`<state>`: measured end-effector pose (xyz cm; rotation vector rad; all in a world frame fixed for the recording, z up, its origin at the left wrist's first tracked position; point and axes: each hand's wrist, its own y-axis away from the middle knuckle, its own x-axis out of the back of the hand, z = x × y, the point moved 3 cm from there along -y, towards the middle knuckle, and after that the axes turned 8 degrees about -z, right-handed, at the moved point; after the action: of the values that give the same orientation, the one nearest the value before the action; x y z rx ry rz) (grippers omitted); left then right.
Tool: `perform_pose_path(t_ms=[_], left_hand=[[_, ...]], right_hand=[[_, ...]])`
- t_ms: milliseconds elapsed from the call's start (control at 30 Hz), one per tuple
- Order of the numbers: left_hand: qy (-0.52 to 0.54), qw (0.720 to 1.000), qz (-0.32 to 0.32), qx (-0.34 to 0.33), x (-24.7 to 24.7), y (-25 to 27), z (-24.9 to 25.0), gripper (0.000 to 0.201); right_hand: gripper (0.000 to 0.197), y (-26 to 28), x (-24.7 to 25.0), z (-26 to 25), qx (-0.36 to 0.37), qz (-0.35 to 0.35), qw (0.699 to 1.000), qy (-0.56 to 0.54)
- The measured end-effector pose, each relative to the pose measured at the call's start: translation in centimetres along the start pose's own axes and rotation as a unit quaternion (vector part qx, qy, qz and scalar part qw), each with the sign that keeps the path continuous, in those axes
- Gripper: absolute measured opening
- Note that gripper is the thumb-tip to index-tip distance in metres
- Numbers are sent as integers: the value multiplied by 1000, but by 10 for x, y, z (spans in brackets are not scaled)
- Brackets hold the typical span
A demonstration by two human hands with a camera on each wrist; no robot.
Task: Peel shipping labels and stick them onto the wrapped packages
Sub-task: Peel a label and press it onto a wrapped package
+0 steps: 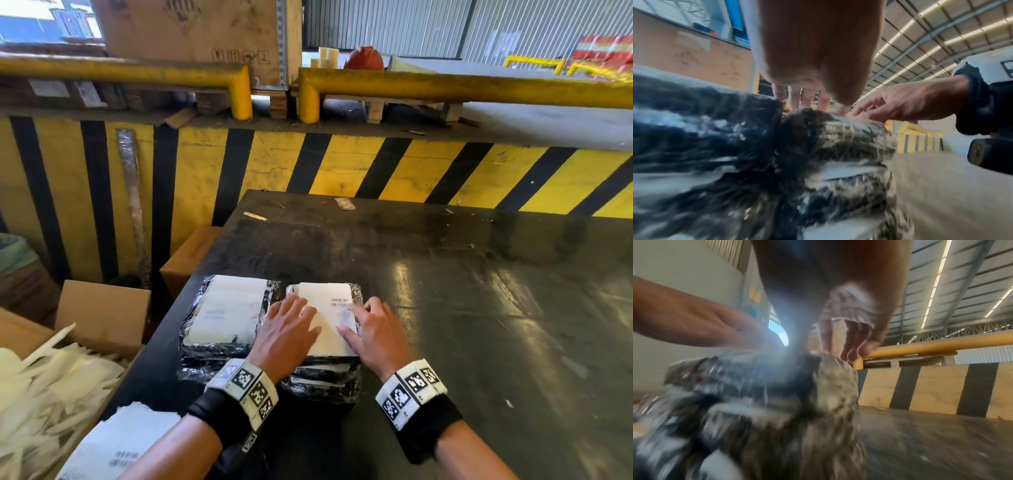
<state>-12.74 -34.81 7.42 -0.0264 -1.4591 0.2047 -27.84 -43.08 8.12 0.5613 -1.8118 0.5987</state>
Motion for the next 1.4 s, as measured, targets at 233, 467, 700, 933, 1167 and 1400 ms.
perform_pose_path(t_ms=[233,467,700,933,1167,1400], left_hand=[[-90,994,-56,6,-18,23,-2,68],[-71,996,-62,6,-26,26,-7,69],[-65,997,-44,8,-26,26,-6,67],[-82,996,-32,-2,-27,26,-8,67],[-74,997,4,-7,-21,40,-20,62],[-35,998,-34,30,-27,45,-22,62]], right_hand=[[55,28,-28,19,92,-65,990,83],[90,-6,-21,8,99,-153,982,47],[66,-58,-21,13,11,-207,978,18],[88,-29,-12,0,60,-244,965,72],[109,2,-4,-5,157,-264,947,92],[60,-55,-7,-8,73,-275,949,136]])
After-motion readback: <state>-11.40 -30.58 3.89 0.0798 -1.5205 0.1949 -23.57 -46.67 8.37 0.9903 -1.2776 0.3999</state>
